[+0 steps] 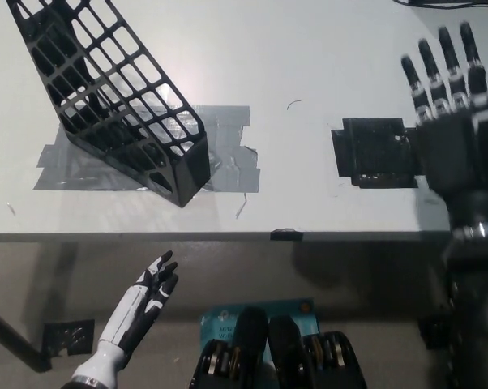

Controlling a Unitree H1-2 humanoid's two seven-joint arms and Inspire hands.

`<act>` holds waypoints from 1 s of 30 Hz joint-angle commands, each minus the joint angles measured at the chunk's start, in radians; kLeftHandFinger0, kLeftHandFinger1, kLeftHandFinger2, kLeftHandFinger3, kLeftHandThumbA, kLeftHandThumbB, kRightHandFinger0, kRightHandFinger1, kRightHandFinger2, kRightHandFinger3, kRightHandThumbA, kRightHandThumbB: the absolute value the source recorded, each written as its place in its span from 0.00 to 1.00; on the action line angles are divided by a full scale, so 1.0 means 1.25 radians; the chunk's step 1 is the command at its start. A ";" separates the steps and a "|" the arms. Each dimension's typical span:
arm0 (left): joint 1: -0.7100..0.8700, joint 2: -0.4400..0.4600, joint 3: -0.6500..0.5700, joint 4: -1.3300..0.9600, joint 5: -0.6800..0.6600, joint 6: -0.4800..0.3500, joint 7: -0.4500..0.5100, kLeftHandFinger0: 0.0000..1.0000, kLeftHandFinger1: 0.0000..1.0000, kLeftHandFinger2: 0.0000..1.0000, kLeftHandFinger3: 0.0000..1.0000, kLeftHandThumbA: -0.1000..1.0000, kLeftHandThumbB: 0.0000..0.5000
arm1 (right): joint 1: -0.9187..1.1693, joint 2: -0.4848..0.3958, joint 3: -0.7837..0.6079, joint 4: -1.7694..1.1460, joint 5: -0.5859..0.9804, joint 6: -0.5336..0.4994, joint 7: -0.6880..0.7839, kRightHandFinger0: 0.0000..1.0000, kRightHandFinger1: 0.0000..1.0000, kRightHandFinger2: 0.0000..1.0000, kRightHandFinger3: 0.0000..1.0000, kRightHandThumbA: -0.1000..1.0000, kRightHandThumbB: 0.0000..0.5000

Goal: A shelf with a book inside it is placed on the center of the desk infront of the robot. The robot uses its right hand to grab the book, take it out and hand it to a person.

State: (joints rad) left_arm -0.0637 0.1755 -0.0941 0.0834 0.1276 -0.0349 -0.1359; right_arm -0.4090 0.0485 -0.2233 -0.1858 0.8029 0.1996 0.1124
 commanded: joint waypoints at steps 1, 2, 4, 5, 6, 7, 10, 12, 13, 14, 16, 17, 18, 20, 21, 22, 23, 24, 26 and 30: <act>-0.007 0.015 0.015 -0.015 -0.015 -0.045 0.001 1.00 1.00 1.00 1.00 1.00 0.52 | 0.208 -0.095 0.187 -0.285 -0.267 -0.079 0.151 1.00 1.00 1.00 1.00 0.88 0.95; -0.004 0.014 0.015 -0.014 -0.017 -0.047 0.001 1.00 1.00 1.00 1.00 1.00 0.53 | 0.222 -0.096 0.192 -0.281 -0.272 -0.088 0.151 1.00 1.00 1.00 1.00 0.88 0.94; 0.003 0.012 0.015 -0.006 -0.020 -0.063 0.002 1.00 1.00 1.00 1.00 1.00 0.52 | 0.270 -0.106 0.202 -0.250 -0.286 -0.120 0.154 1.00 1.00 1.00 1.00 0.87 0.88; 0.005 0.010 0.016 -0.006 -0.024 -0.066 0.002 1.00 1.00 1.00 1.00 1.00 0.52 | 0.282 -0.109 0.205 -0.237 -0.294 -0.130 0.152 1.00 1.00 1.00 1.00 0.87 0.90; 0.011 0.008 0.016 -0.008 -0.028 -0.066 0.001 1.00 1.00 1.00 1.00 1.00 0.52 | 0.303 -0.114 0.210 -0.216 -0.311 -0.146 0.144 1.00 1.00 1.00 1.00 0.86 0.92; 0.015 0.007 0.016 -0.010 -0.031 -0.065 0.000 1.00 1.00 1.00 1.00 1.00 0.52 | 0.316 -0.116 0.212 -0.199 -0.326 -0.159 0.138 1.00 1.00 1.00 1.00 0.87 0.94; 0.031 0.004 0.016 -0.014 -0.035 -0.064 0.000 1.00 1.00 1.00 1.00 1.00 0.53 | 0.352 -0.120 0.220 -0.127 -0.364 -0.205 0.124 1.00 1.00 1.00 1.00 0.88 0.83; 0.042 0.000 0.016 -0.016 -0.038 -0.063 0.002 1.00 1.00 1.00 1.00 1.00 0.52 | 0.367 -0.124 0.227 -0.068 -0.396 -0.227 0.108 1.00 1.00 1.00 1.00 0.89 0.81; 0.050 -0.002 0.016 -0.017 -0.040 -0.064 0.002 1.00 1.00 1.00 1.00 1.00 0.51 | 0.375 -0.124 0.230 -0.042 -0.407 -0.235 0.102 1.00 1.00 1.00 1.00 0.89 0.80; 0.056 -0.004 0.016 -0.016 -0.043 -0.067 0.002 1.00 1.00 1.00 1.00 1.00 0.52 | 0.379 -0.124 0.234 0.000 -0.422 -0.251 0.094 1.00 1.00 1.00 1.00 0.89 0.77; 0.073 -0.006 0.011 -0.015 -0.044 -0.075 0.000 1.00 1.00 1.00 1.00 1.00 0.53 | 0.393 -0.123 0.239 0.061 -0.438 -0.259 0.079 1.00 1.00 1.00 1.00 0.91 0.77; 0.080 -0.007 0.009 -0.014 -0.043 -0.080 0.000 1.00 1.00 1.00 1.00 1.00 0.53 | 0.399 -0.123 0.240 0.077 -0.439 -0.259 0.076 1.00 1.00 1.00 1.00 0.92 0.77; 0.088 -0.008 0.007 -0.013 -0.042 -0.087 0.001 1.00 1.00 1.00 1.00 1.00 0.54 | 0.405 -0.124 0.243 0.098 -0.443 -0.262 0.074 1.00 1.00 1.00 1.00 0.93 0.81; 0.094 -0.010 0.007 -0.012 -0.043 -0.088 0.003 1.00 1.00 1.00 1.00 1.00 0.56 | 0.403 -0.128 0.248 0.129 -0.458 -0.270 0.072 1.00 1.00 1.00 1.00 0.96 0.86; 0.096 -0.011 0.008 -0.011 -0.044 -0.087 0.004 1.00 1.00 1.00 1.00 1.00 0.56 | 0.401 -0.128 0.249 0.138 -0.463 -0.274 0.072 1.00 1.00 1.00 1.00 0.96 0.87; 0.098 -0.013 0.009 -0.011 -0.048 -0.088 0.005 1.00 1.00 1.00 1.00 1.00 0.55 | 0.398 -0.130 0.252 0.150 -0.469 -0.276 0.073 1.00 1.00 1.00 1.00 0.97 0.89; 0.099 -0.014 0.011 -0.010 -0.049 -0.089 0.007 1.00 1.00 1.00 1.00 1.00 0.54 | 0.394 -0.131 0.254 0.155 -0.473 -0.276 0.074 1.00 1.00 1.00 1.00 0.97 0.89; 0.100 -0.017 0.013 -0.006 -0.053 -0.091 0.008 1.00 1.00 1.00 1.00 1.00 0.54 | 0.389 -0.133 0.258 0.167 -0.480 -0.281 0.075 1.00 1.00 1.00 1.00 0.98 0.88; 0.096 -0.020 0.016 0.003 -0.052 -0.097 0.013 1.00 1.00 1.00 1.00 1.00 0.54 | 0.372 -0.134 0.262 0.191 -0.489 -0.292 0.077 1.00 1.00 1.00 1.00 0.97 0.90; 0.095 -0.023 0.021 0.002 -0.054 -0.093 0.013 1.00 1.00 1.00 1.00 1.00 0.52 | 0.359 -0.136 0.267 0.212 -0.499 -0.299 0.082 1.00 1.00 1.00 1.00 0.97 0.87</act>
State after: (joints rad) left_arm 0.0593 0.1524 -0.0854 0.0971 0.0825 -0.1016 -0.1352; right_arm 0.0690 -0.1116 0.0976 0.0699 0.2407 -0.0854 0.1895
